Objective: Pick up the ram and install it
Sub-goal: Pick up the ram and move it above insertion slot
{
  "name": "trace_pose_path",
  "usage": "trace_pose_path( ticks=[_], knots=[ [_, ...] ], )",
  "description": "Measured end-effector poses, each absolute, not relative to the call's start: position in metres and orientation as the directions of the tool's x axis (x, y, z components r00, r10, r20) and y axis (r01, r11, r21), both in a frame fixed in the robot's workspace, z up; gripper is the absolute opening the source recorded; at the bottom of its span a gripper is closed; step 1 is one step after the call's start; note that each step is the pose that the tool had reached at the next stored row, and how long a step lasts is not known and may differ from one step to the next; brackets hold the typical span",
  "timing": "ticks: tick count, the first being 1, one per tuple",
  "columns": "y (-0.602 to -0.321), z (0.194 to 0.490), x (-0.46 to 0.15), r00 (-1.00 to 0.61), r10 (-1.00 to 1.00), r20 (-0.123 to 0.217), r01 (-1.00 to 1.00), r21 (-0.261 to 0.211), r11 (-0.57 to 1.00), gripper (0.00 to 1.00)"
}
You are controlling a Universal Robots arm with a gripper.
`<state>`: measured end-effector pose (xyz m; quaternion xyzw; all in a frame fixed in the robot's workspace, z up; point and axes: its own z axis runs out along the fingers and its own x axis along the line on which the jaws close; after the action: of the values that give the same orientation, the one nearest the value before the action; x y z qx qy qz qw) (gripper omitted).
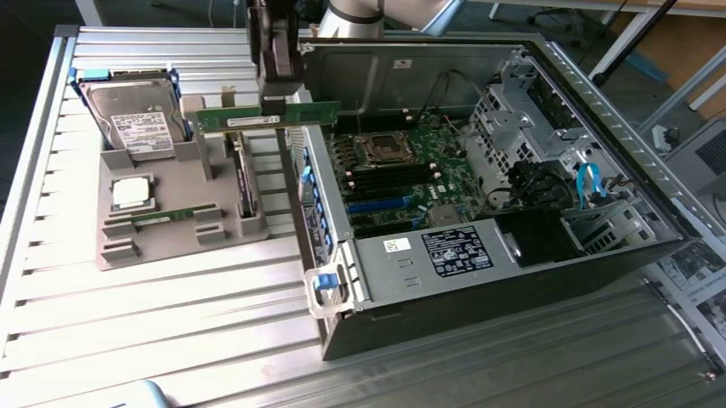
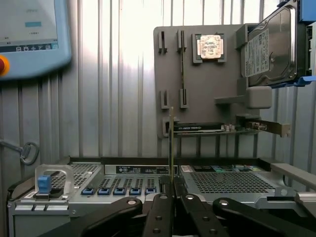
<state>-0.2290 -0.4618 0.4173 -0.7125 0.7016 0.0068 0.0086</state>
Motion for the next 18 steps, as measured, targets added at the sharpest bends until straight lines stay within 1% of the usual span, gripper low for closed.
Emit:
trace_pose_path(
  ticks=[18],
  knots=[
    [-0.462,0.417,-0.198,0.016,-1.0,-0.022,-1.0,-0.003,-0.015,0.12]
  ],
)
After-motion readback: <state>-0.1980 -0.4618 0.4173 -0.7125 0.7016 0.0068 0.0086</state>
